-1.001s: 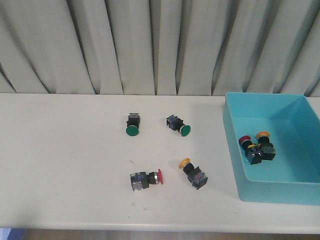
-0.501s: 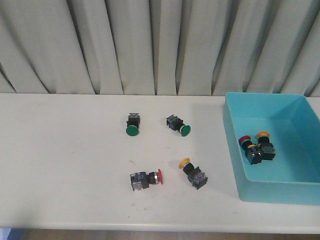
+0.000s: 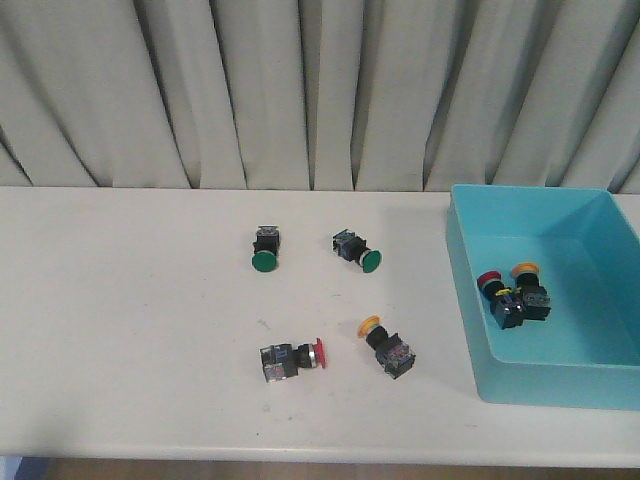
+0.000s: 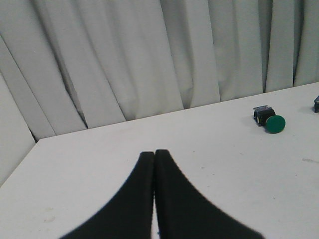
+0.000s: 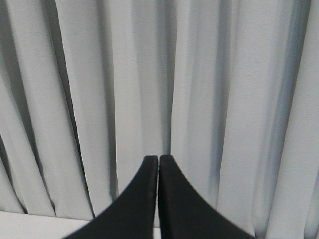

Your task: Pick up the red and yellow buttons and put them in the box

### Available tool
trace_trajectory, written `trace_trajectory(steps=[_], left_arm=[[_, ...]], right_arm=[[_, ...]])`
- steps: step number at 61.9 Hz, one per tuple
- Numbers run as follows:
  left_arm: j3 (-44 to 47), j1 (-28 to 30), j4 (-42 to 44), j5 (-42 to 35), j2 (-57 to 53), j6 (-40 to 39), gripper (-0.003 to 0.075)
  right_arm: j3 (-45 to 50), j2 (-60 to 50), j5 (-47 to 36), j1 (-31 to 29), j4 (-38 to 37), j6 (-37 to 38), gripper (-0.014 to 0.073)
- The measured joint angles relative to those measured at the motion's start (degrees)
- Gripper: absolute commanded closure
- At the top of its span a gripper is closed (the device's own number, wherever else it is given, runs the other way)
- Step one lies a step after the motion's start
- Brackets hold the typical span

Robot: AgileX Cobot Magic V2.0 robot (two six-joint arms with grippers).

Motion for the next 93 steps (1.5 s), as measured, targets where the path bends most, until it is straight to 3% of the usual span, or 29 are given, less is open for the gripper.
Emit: trace_trajectory(steps=[73, 83, 93], left_arm=[[0.0, 0.0, 0.0, -0.06, 0.0, 0.0, 0.0727], [0.0, 0.0, 0.0, -0.06, 0.0, 0.0, 0.0727], [0.0, 0.0, 0.0, -0.06, 0.0, 0.0, 0.0727]], right_arm=[[0.1, 0.0, -1.72, 0.0, -0.26, 0.62, 0.0601], [0.22, 0.0, 1.07, 0.0, -14.28, 8.92, 0.0601], [0.45, -0.49, 4.56, 0.0, -36.06, 32.7, 0.0601]])
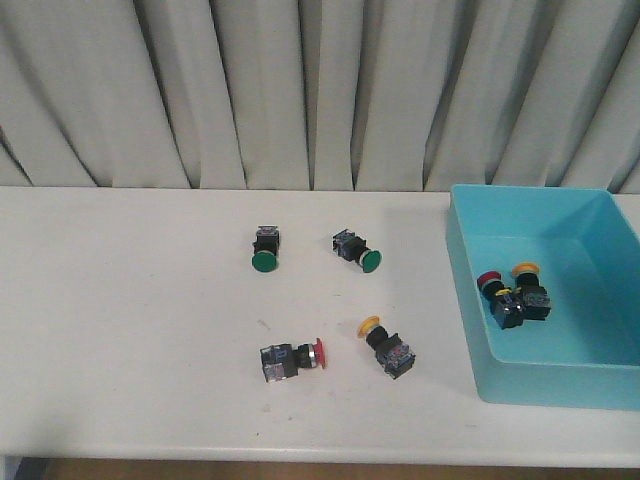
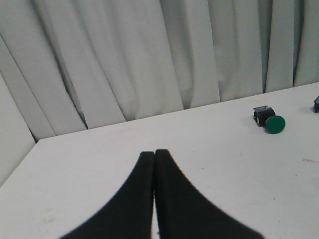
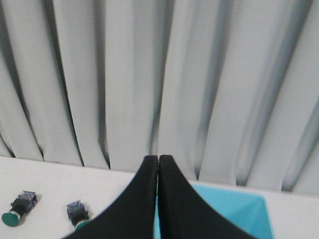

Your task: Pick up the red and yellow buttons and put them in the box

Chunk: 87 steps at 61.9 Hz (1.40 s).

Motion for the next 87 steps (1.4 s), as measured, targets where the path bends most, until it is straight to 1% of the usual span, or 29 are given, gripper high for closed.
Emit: trace_trajectory(steps=[4, 6, 7, 9, 15, 22, 29, 33, 39, 46, 60, 70, 76, 87], left_arm=[[0.0, 0.0, 0.0, 0.0, 0.0, 0.0, 0.0727], [0.0, 0.0, 0.0, 0.0, 0.0, 0.0, 0.0727], [0.0, 0.0, 0.0, 0.0, 0.0, 0.0, 0.0727], [0.0, 0.0, 0.0, 0.0, 0.0, 0.0, 0.0727], [0.0, 0.0, 0.0, 0.0, 0.0, 0.0, 0.0727], [0.0, 0.0, 0.0, 0.0, 0.0, 0.0, 0.0727], [0.0, 0.0, 0.0, 0.0, 0.0, 0.0, 0.0727], [0.0, 0.0, 0.0, 0.0, 0.0, 0.0, 0.0727], [0.0, 0.0, 0.0, 0.0, 0.0, 0.0, 0.0727], [0.0, 0.0, 0.0, 0.0, 0.0, 0.0, 0.0727], [0.0, 0.0, 0.0, -0.04, 0.0, 0.0, 0.0727], [0.0, 0.0, 0.0, -0.04, 0.0, 0.0, 0.0727], [0.0, 0.0, 0.0, -0.04, 0.0, 0.0, 0.0727], [0.0, 0.0, 0.0, -0.04, 0.0, 0.0, 0.0727]], right_arm=[[0.78, -1.19, -0.16, 0.0, -7.73, 9.96, 0.0601], [1.19, -1.87, -0.59, 0.0, -10.61, 12.71, 0.0601], [1.9, -2.42, -1.18, 0.0, -12.7, 16.21, 0.0601], [3.04, -3.39, -2.6, 0.0, -16.07, 20.34, 0.0601], [7.79, -6.38, -7.32, 0.0, -24.69, 30.4, 0.0601], [15.16, -11.5, -10.69, 0.0, -33.66, 38.74, 0.0601], [22.37, -17.28, -12.48, 0.0, -39.14, 44.38, 0.0601], [25.52, -20.34, -12.68, 0.8, -41.53, 45.93, 0.0601], [30.41, -25.2, -12.89, 4.23, -45.21, 46.65, 0.0601], [35.11, -30.38, -13.12, 7.53, -47.15, 46.92, 0.0601], [44.39, -40.53, -13.4, 7.99, -48.21, 50.94, 0.0601], [49.53, -46.9, -13.71, 7.99, -48.25, 52.22, 0.0601], [50.99, -49.74, -14.33, 7.99, -48.25, 52.36, 0.0601], [51.12, -50.15, -15.71, 7.99, -48.32, 52.58, 0.0601]])
